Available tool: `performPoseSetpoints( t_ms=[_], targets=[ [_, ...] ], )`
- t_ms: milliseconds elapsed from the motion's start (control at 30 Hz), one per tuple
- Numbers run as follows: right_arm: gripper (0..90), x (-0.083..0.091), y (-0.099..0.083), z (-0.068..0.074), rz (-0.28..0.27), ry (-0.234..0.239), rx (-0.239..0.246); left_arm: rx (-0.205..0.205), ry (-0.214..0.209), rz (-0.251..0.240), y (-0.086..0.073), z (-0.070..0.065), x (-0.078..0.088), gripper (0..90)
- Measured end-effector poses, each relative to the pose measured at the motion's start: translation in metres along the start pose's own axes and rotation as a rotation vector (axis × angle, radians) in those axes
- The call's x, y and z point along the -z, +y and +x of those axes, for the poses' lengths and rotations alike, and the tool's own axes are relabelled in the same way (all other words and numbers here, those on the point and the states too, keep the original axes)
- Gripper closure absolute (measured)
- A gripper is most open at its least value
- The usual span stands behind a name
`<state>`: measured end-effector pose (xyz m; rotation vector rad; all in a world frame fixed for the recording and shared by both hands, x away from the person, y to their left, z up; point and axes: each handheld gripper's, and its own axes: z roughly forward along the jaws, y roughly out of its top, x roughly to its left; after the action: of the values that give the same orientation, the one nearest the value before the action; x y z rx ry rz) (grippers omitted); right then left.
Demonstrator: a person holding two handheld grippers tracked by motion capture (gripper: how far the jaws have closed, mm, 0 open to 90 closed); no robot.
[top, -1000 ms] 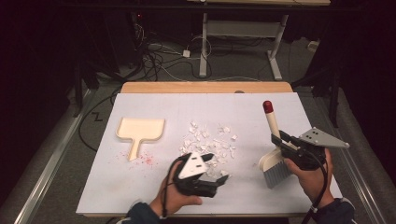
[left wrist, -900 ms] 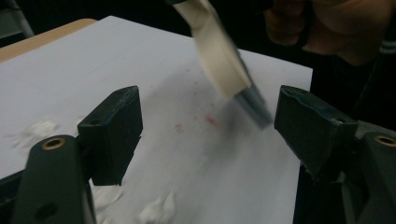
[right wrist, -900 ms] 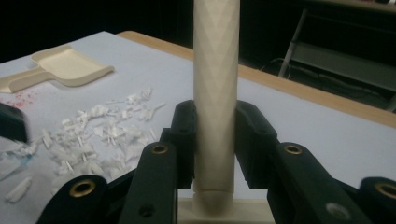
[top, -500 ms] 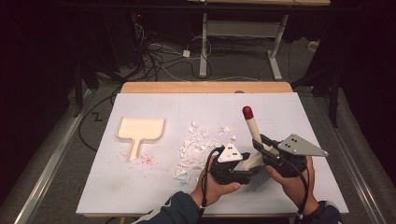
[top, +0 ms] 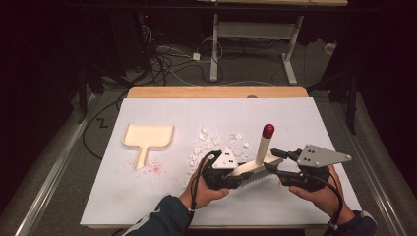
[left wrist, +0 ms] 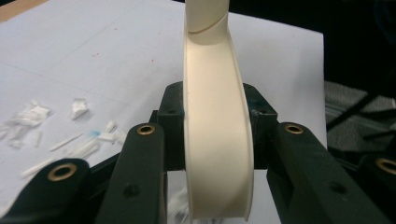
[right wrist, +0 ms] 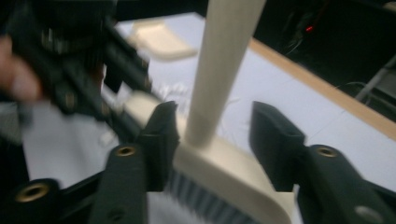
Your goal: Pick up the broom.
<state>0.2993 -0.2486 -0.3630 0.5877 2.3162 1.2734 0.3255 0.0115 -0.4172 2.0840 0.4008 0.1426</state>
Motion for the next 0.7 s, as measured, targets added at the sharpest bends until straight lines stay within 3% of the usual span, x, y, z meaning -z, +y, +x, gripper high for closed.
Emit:
performPoseSetpoints(
  t_ms=[33,100,133,233,300,367,467,533,567,600,633,700],
  targets=[
    [46.1,-0.002,-0.002,-0.001,0.022,0.029,0.019,-0.035,-0.04,0.023,0.0,0.001,0.007,64.7],
    [42.7,-0.007,-0.006,-0.001,0.061,0.049,0.065,-0.089,-0.061,0.052,0.0,-0.001,0.012,64.7],
    [42.7,-0.007,-0.006,-0.001,0.061,0.049,0.065,-0.089,-0.061,0.052,0.0,-0.001,0.012,64.7],
    [40.5,-0.021,-0.011,0.004,0.137,0.158,0.121,-0.156,-0.129,0.072,-0.002,-0.006,0.015,64.7],
    [42.0,-0.03,-0.015,0.008,0.178,0.234,0.144,-0.164,-0.144,0.071,-0.001,-0.008,0.015,64.7],
    [49.6,-0.038,-0.019,0.012,0.213,0.284,0.177,-0.196,-0.173,0.078,0.0,-0.01,0.014,64.6],
    [58.6,-0.04,-0.023,0.012,0.204,0.346,0.183,-0.182,-0.197,0.07,-0.001,-0.006,0.015,62.7],
    [63.8,-0.043,-0.023,0.01,0.186,0.38,0.195,-0.182,-0.181,0.054,-0.001,-0.005,0.017,57.7],
    [66.3,-0.042,-0.023,0.011,0.187,0.397,0.176,-0.185,-0.18,0.045,-0.001,-0.004,0.018,54.5],
    [67.2,-0.041,-0.022,0.013,0.192,0.396,0.161,-0.19,-0.153,0.039,-0.001,-0.004,0.02,52.6],
    [67.2,-0.041,-0.022,0.013,0.192,0.396,0.161,-0.19,-0.153,0.039,-0.001,-0.004,0.02,48.2],
    [67.8,-0.038,-0.018,0.014,0.195,0.357,0.163,-0.186,-0.045,0.023,-0.002,-0.002,0.03,41.1]
  ],
)
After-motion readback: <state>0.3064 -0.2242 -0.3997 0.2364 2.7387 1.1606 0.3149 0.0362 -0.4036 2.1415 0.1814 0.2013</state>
